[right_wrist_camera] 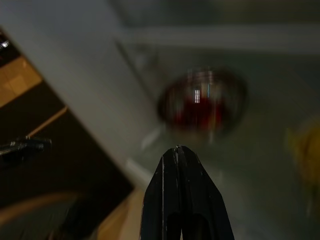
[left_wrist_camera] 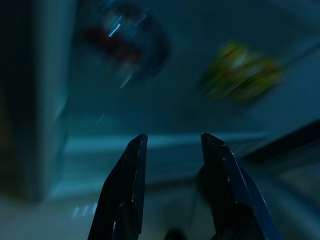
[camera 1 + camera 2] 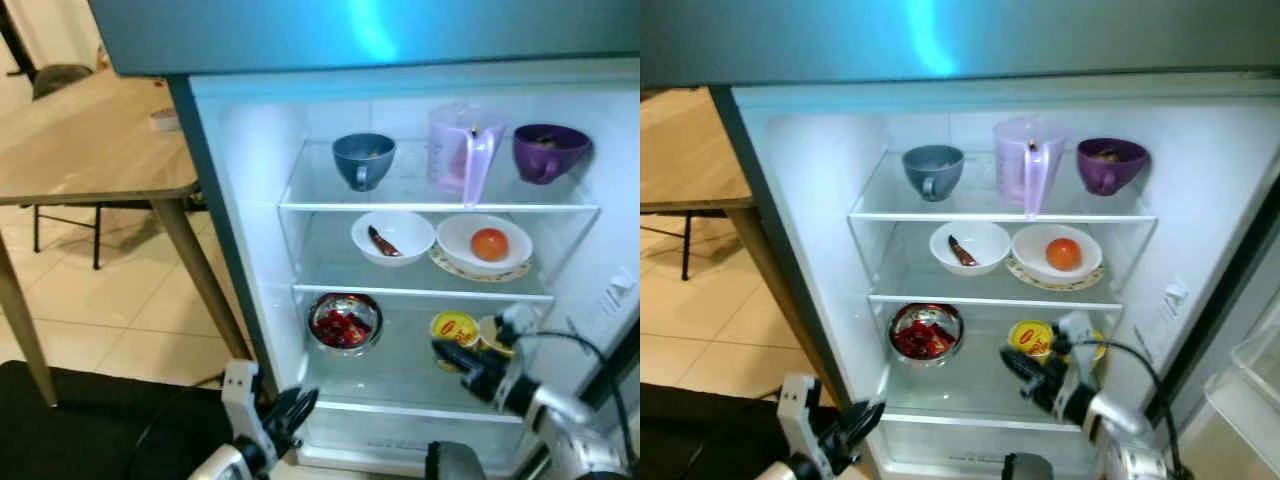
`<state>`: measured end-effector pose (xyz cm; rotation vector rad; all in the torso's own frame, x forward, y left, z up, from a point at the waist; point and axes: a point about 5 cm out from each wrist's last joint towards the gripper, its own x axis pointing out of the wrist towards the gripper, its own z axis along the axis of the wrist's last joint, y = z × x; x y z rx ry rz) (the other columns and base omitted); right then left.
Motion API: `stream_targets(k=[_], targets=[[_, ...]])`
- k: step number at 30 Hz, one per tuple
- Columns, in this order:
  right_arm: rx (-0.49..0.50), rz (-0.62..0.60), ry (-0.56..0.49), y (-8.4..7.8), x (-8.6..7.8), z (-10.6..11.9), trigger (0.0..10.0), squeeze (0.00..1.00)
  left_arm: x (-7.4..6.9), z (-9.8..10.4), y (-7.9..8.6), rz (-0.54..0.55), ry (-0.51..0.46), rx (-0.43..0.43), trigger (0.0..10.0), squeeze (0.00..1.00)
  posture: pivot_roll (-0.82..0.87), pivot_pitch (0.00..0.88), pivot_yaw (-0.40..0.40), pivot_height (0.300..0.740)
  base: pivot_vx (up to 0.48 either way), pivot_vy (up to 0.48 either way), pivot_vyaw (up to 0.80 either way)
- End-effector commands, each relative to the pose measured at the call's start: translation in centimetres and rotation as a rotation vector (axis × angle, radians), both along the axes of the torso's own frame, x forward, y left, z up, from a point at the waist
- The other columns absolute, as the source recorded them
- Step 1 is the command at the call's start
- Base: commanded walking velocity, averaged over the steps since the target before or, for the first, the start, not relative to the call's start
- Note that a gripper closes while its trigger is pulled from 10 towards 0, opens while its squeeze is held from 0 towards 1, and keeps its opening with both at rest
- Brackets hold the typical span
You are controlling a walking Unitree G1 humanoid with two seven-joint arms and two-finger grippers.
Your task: Restocking fridge
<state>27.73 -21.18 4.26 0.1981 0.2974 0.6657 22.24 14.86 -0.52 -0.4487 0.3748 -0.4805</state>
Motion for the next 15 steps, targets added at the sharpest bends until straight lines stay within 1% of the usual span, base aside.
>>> stream_targets(k=[1,2,4,5,8,9,10,11,14,15], targets=[[-0.013,0.017,-0.012,0.4,0.3,0.2,10.0,0.00,0.2,0.2,0.8,0.012,-0.017,0.038,10.0,0.00,-0.07,0.000,0.046,0.485,0.000,0.000,0.00],[-0.025,0.006,0.043,0.4,-0.4,-1.0,10.0,0.00,-0.2,-0.8,1.5,0.041,0.028,0.065,10.0,0.00,-0.07,0.000,0.046,0.485,0.000,0.000,0.00],[-0.025,0.006,0.043,0.4,-0.4,-1.0,10.0,0.00,-0.2,-0.8,1.5,0.041,0.028,0.065,10.0,0.00,-0.07,0.000,0.046,0.485,0.000,0.000,0.00],[-0.007,0.000,0.085,0.4,-1.0,-1.9,10.0,0.00,-0.5,-1.6,2.3,0.079,0.072,0.082,10.0,0.00,-0.07,0.000,0.046,0.485,0.000,0.000,0.00],[-0.007,0.000,0.085,0.4,-1.0,-1.9,10.0,0.00,-0.5,-1.6,2.3,0.079,0.072,0.082,10.0,0.00,-0.07,0.000,0.046,0.485,0.000,0.000,0.00],[0.029,0.009,0.120,0.7,-1.6,-2.6,10.0,0.00,-0.7,-2.1,3.0,0.113,0.103,0.087,10.0,0.00,-0.07,0.000,0.045,0.490,0.000,0.000,0.00],[0.029,0.009,0.120,0.7,-1.6,-2.6,10.0,0.00,-0.7,-2.1,3.0,0.113,0.103,0.087,10.0,0.00,-0.07,0.000,0.045,0.490,0.000,0.000,0.00],[0.052,0.015,0.150,0.9,-2.1,-3.3,10.0,0.00,-0.8,-2.6,3.6,0.135,0.131,0.098,10.0,0.00,-0.07,0.000,0.046,0.495,0.000,0.000,0.00],[0.062,0.014,0.174,1.1,-2.5,-3.8,10.0,0.00,-1.0,-3.0,3.9,0.149,0.154,0.107,10.0,0.00,-0.07,0.000,0.046,0.500,0.000,0.000,0.00],[0.060,0.002,0.202,1.2,-2.9,-4.4,10.0,0.00,-1.3,-3.4,4.1,0.161,0.183,0.117,10.0,0.00,-0.07,0.000,0.041,0.505,0.000,0.000,0.00]])
